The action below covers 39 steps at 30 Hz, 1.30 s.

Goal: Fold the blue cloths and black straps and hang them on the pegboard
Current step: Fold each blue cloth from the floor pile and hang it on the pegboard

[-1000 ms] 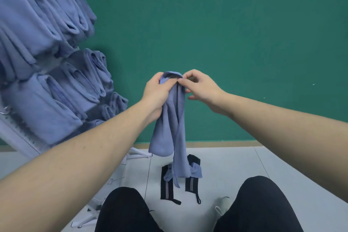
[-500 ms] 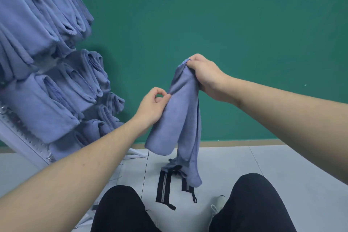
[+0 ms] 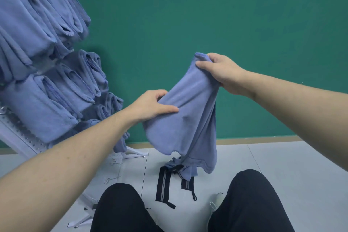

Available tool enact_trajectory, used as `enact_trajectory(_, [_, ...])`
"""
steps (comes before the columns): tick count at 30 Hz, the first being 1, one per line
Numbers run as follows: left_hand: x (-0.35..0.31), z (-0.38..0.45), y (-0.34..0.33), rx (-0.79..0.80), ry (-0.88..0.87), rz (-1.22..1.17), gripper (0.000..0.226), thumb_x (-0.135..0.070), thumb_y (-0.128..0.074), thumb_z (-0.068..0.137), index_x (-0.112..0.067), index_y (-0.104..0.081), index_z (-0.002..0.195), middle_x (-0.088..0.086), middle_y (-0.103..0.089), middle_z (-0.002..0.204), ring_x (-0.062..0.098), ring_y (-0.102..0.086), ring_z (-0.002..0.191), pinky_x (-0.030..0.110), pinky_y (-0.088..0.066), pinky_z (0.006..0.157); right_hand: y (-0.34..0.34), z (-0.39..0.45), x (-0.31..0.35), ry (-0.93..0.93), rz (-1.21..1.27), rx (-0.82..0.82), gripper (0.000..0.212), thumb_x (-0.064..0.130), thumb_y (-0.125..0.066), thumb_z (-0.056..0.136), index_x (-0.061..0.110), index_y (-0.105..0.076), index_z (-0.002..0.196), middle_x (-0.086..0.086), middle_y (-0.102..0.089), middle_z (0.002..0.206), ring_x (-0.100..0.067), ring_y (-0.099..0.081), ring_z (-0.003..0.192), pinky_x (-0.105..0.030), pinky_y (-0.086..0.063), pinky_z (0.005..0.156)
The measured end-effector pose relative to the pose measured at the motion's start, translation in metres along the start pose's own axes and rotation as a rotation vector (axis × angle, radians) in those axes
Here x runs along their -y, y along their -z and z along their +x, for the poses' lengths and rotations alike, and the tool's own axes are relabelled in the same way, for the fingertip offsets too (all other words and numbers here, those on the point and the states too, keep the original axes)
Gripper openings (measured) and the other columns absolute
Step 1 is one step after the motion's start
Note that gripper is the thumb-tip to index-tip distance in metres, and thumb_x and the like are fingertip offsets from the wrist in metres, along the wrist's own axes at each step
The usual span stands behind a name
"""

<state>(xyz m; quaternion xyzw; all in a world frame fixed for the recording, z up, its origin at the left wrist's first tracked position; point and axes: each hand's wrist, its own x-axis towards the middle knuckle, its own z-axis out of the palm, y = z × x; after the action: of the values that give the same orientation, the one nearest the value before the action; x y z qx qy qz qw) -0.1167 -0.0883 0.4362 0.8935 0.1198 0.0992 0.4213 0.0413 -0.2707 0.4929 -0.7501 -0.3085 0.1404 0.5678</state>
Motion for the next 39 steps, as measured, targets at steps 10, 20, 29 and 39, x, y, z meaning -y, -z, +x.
enact_trajectory(10, [0.016,-0.005,0.007,-0.071,0.150,-0.529,0.023,-0.027,-0.066,0.096,-0.022,-0.059,0.075,-0.005,-0.060,0.069,0.010,-0.052,0.060,0.022,-0.040,0.055,0.029,0.007,-0.028,-0.098,-0.087,-0.192,0.026,0.041,-0.049,0.099,0.022,-0.056,0.113,0.003,-0.060,0.115,-0.017,-0.057,0.104,-0.036,-0.047,0.093])
enact_trajectory(20, [0.034,-0.009,0.002,-0.020,0.284,-0.415,0.012,-0.012,-0.074,0.089,-0.008,-0.063,0.090,0.007,-0.062,0.083,0.016,-0.060,0.077,0.025,-0.061,0.075,0.044,0.001,-0.043,-0.214,0.036,-0.286,0.017,0.036,-0.051,0.097,0.023,-0.056,0.107,0.003,-0.060,0.110,-0.018,-0.058,0.098,-0.033,-0.048,0.084])
enact_trajectory(29, [0.027,-0.001,-0.013,-0.193,0.482,-0.863,0.003,-0.020,-0.068,0.094,-0.019,-0.065,0.096,-0.003,-0.072,0.081,0.007,-0.069,0.064,0.020,-0.057,0.059,0.030,-0.013,-0.058,-0.352,-0.031,-0.232,0.007,0.024,-0.058,0.092,0.021,-0.054,0.088,-0.004,-0.056,0.092,-0.020,-0.050,0.075,-0.028,-0.041,0.064])
enact_trajectory(39, [-0.002,0.014,-0.059,-0.356,0.414,-0.931,0.019,-0.012,-0.055,0.100,-0.014,-0.067,0.114,0.004,-0.076,0.106,0.017,-0.074,0.092,0.027,-0.059,0.073,-0.030,-0.024,-0.047,-0.204,0.023,-0.117,0.023,0.013,-0.068,0.088,0.020,-0.048,0.079,-0.006,-0.062,0.080,-0.019,-0.060,0.070,-0.025,-0.053,0.047])
